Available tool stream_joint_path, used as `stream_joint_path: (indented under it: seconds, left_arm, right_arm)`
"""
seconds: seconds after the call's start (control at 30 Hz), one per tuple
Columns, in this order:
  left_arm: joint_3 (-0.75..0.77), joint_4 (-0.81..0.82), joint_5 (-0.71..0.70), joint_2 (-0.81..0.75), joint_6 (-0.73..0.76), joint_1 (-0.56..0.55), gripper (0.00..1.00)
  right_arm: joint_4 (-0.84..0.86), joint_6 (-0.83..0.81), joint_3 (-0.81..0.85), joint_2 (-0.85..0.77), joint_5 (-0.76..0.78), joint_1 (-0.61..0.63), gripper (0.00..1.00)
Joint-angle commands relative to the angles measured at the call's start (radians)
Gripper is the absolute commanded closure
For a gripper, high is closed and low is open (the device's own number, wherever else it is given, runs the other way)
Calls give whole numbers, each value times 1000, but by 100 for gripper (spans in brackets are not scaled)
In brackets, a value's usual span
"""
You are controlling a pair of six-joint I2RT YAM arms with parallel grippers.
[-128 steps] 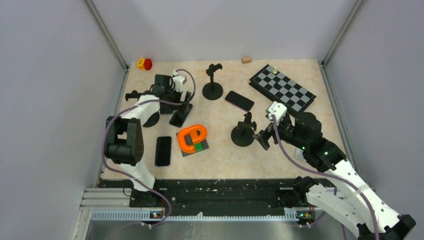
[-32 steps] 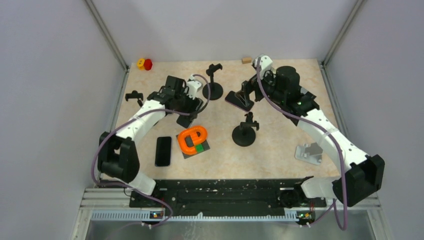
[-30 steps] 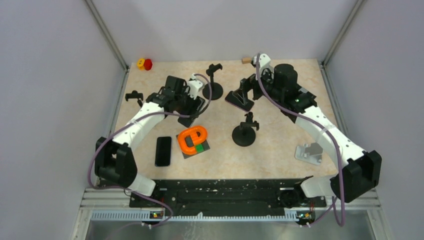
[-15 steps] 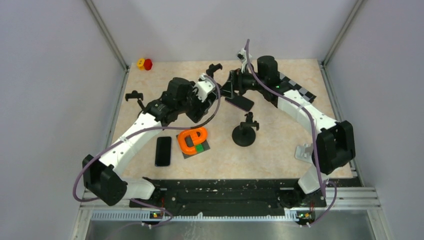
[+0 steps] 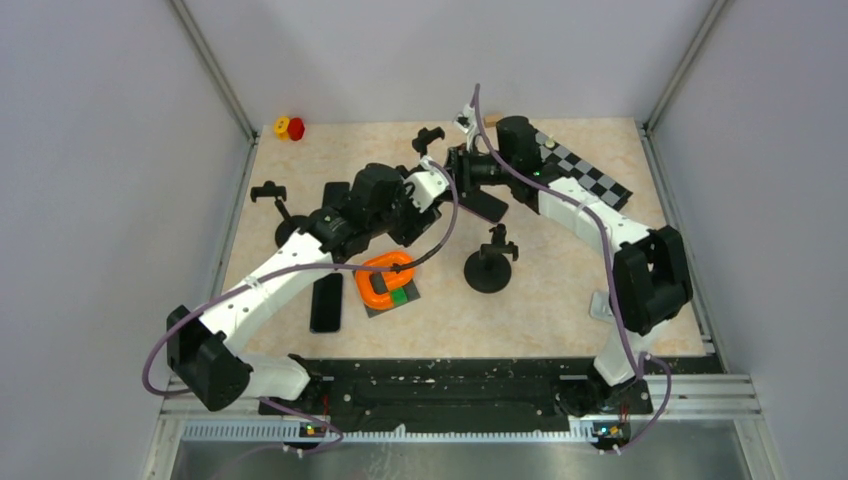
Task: Place the phone on the phone stand
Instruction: Pick up the phone at the center of the board.
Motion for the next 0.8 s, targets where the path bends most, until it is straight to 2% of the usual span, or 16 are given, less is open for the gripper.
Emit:
stream_joint_path:
  seconds: [0.0,0.07,0.13,0.23,0.3,0.33,0.37,0.43,0.47,0.5,0.53,0.77]
  left_arm:
    - [21,112,-85,-7,16,-18,100]
    - [19,117,-98,-2,13,-20,100]
    - [20,119,-104,0,7,-22,100]
    - [15,119,-101,0,1,-23,100]
    - [17,110,-88,-2,-1,-24,100]
    - [19,101,-80,-5,-7,-25,96]
    - [21,91,-73,-9,-16,-24,86]
    - [24,62,-43,-25,-26,-23,58]
    - [26,49,-24,-34,-28,-23,40]
    - [30,33,-1,-44,-30,-23,18]
    - [37,15,21,-51,-31,-23,3]
    - [141,-138,201,-99,-18,-17,1]
  right_arm:
    - [47,26,41,23,-52,21,47]
    - [56,37,40,28,-67,23,54]
    - [63,47,41,29,-87,23,67]
    - [52,40,57,19,-84,22,100]
    - [38,26,62,3,-74,17,100]
    - [31,17,62,-7,-69,12,100]
    - [22,10,63,-18,-64,5,100]
    - [13,-8,60,-41,-59,-10,100]
    - [9,-18,56,-55,-57,-18,100]
    - [3,-33,54,-68,-56,-29,100]
    - [-8,-51,53,-82,-54,-36,100]
    - [-111,-240,40,-206,-73,-46,100]
